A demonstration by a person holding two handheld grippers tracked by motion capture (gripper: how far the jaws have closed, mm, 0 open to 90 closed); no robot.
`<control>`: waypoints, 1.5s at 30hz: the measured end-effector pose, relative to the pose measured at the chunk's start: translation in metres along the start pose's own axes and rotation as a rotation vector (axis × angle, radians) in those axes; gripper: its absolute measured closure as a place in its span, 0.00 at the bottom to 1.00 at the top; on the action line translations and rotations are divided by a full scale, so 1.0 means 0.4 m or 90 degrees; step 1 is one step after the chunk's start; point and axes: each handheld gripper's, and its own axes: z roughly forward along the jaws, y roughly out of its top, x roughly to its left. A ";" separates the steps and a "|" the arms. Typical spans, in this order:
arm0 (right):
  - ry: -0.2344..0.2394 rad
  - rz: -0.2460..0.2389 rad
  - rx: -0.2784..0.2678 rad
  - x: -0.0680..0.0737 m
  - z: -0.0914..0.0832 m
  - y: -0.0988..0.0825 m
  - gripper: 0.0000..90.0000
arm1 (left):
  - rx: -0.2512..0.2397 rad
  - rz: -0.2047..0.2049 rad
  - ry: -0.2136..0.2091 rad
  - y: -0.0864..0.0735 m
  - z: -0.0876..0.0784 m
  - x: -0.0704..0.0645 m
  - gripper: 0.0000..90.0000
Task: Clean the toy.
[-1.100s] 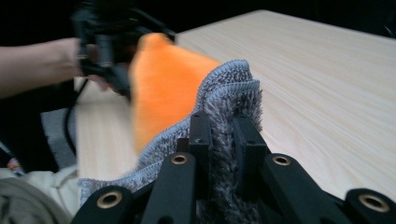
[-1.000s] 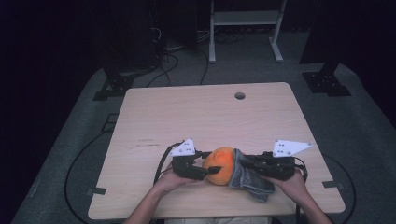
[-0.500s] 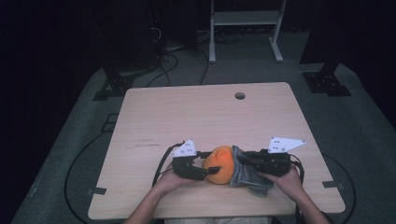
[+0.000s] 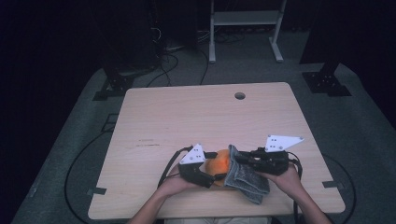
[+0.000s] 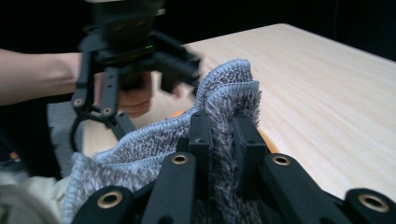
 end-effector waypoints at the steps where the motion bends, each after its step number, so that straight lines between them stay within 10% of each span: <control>1: 0.000 0.000 0.000 0.000 0.000 0.000 0.88 | 0.010 -0.011 -0.002 -0.001 0.007 0.002 0.14; 10: 0.037 -0.042 0.032 0.028 0.020 0.044 0.88 | 0.023 0.104 -0.014 -0.001 0.012 -0.047 0.42; 20: 0.005 0.043 0.013 -0.046 -0.019 -0.027 0.89 | 0.012 0.072 -0.006 -0.002 0.013 -0.034 0.43; 28: 0.065 -0.021 -0.015 0.027 -0.004 0.020 0.88 | 0.004 0.035 0.004 -0.001 0.014 -0.026 0.44; 36: -0.009 0.071 -0.028 -0.049 -0.031 -0.044 0.88 | -0.031 -0.002 0.011 0.006 -0.008 -0.008 0.46; 45: 0.016 0.034 -0.081 -0.025 0.008 0.038 0.88 | -0.017 0.051 0.139 0.045 -0.066 -0.003 0.47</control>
